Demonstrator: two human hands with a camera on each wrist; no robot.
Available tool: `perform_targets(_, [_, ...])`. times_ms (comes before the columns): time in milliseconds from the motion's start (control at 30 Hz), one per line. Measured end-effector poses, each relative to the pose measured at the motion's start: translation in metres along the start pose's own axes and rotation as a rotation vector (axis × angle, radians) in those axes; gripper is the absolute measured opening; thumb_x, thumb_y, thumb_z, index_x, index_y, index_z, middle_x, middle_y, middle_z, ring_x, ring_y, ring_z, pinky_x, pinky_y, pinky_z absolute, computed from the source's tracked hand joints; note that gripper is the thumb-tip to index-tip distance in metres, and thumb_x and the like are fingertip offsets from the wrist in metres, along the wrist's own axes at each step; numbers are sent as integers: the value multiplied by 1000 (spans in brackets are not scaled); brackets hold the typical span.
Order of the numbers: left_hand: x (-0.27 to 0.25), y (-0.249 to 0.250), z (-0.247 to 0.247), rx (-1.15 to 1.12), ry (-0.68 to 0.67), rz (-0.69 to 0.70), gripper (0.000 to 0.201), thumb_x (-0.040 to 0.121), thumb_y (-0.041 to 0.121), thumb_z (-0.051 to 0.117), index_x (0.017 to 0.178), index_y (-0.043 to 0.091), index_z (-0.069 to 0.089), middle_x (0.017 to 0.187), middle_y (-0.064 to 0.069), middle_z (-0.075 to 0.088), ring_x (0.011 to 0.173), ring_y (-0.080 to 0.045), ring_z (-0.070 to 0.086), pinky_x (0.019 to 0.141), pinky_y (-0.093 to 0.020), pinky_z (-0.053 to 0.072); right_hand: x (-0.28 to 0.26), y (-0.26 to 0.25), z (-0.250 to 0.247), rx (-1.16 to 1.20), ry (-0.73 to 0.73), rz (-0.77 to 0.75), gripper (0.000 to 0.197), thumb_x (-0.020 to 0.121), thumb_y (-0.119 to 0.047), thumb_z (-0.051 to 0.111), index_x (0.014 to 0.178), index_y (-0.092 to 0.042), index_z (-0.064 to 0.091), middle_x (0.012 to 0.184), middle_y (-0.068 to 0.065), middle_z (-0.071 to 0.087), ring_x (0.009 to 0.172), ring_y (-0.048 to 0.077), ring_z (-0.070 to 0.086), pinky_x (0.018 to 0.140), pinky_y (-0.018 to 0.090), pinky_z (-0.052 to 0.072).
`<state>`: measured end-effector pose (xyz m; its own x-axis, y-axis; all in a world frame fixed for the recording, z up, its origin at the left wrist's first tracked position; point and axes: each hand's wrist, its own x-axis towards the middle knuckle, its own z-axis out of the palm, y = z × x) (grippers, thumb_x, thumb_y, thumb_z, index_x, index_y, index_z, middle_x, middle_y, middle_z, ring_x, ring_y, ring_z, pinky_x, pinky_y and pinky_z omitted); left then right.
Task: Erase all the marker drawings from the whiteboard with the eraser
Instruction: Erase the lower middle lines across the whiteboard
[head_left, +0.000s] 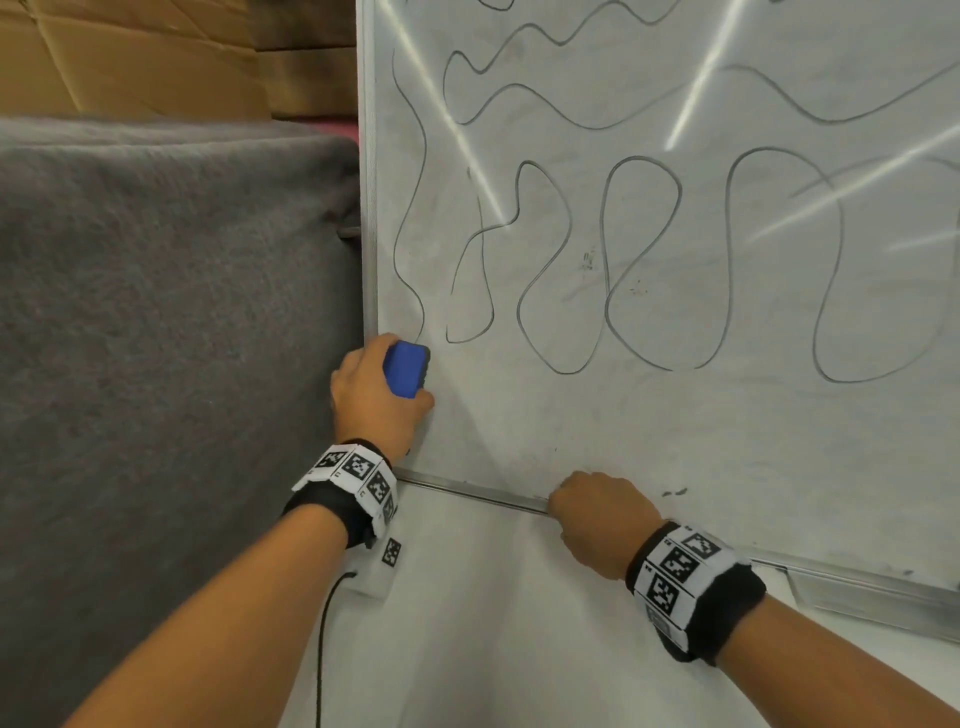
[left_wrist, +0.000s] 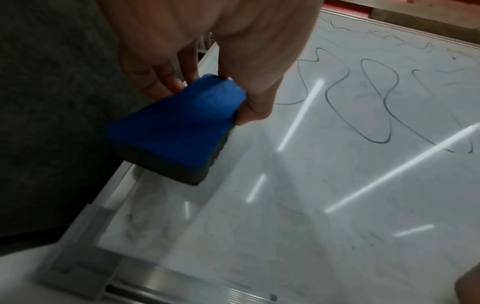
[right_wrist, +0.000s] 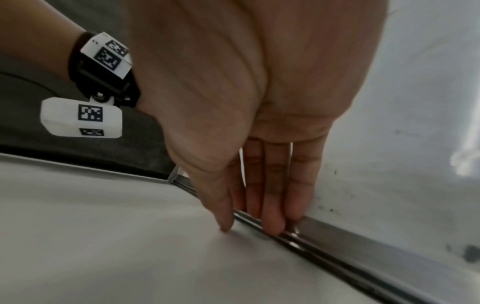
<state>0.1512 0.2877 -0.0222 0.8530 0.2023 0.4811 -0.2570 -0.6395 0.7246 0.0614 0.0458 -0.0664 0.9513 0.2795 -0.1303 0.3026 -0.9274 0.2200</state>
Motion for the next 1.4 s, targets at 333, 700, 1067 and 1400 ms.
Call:
perform_targets(333, [2,1,-5,-34,-4,57,68,73,17,85,135,19,57,127,-6,55,110,-18,52,96,-33,47,-13,12,8,85,26,35,22,101,-24,46,114,-15,61,112,6,58,95,24,61,71,32,44])
perform_targets(700, [23,19,-12,17,-15,95,59,73,20,86,124,20,56,115,-4,53,102,-19,52,86,-31,45,-40,49,-16,117,370,86,29,99,-36,46,118,-21,61,107,0,56,97,22,55,67,31,39])
perform_targets(1067, [20,33,-9,17,-53,48,59,72,19,87,118,19,51,116,-8,49,99,-24,52,81,-34,45,-81,91,1,-93,608,184,51,67,-22,83,114,-10,66,122,21,52,107,40,47,79,49,47])
perform_targets(1400, [14,34,-2,20,8,-7,59,71,15,88,117,17,51,120,-7,41,99,-22,47,85,-31,42,-96,128,27,-181,639,82,70,66,-7,80,133,-9,59,137,27,47,120,48,46,94,55,44])
